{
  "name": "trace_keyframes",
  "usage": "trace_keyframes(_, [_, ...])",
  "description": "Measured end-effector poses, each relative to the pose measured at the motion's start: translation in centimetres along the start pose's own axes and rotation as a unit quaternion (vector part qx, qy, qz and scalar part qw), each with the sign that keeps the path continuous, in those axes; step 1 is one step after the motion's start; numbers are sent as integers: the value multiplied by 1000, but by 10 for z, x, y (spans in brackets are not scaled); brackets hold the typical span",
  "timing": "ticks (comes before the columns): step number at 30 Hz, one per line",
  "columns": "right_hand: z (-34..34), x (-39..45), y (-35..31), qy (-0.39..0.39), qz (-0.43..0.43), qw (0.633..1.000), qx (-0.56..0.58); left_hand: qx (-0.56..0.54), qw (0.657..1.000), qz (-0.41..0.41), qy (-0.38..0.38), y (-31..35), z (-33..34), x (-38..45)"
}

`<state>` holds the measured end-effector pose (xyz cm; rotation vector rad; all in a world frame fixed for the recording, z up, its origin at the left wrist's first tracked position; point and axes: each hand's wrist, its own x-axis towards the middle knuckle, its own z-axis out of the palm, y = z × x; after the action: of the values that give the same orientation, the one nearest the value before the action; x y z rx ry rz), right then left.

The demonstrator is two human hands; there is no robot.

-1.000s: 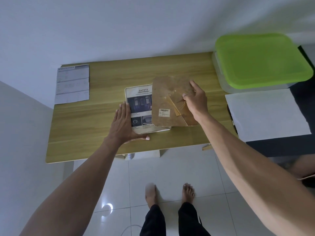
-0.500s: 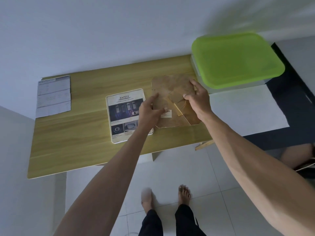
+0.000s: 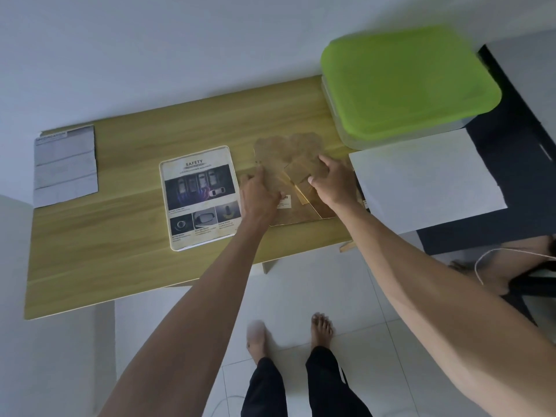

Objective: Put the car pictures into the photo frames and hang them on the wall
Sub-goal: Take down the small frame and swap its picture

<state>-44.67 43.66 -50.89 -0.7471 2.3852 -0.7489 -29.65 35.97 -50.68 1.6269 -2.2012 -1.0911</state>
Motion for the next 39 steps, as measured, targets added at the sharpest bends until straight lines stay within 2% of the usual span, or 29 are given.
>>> trace_keyframes(7, [6,-8,-10,32,-13,986,-162,139,990,-30,-16,12,12,-6])
trace_keyframes(10, [7,-12,-11,32,-2,981,-193,146,989,-12,-28,12,11,-7])
trace_keyframes(13, [7,-15,-22,50,13,974,-220,97,995,15,-17,7,-2,-8])
trace_keyframes(17, [13,-25,-60,92,-58,983,-148,5,994,-3,106,-19,-40,-18])
trace_keyframes(20, [30,-42,-94,66,-110,990,-59,10,986,-70,152,-50,-70,-25])
trace_keyframes(23, [58,-64,-122,14,-143,989,-30,32,985,-115,128,-79,-90,-26])
trace_keyframes(29, [106,-93,-137,-56,-105,992,-39,21,990,-117,80,-96,-102,-32])
trace_keyframes(39, [140,-101,-133,-23,-107,992,-58,17,990,-120,78,-103,-101,-31])
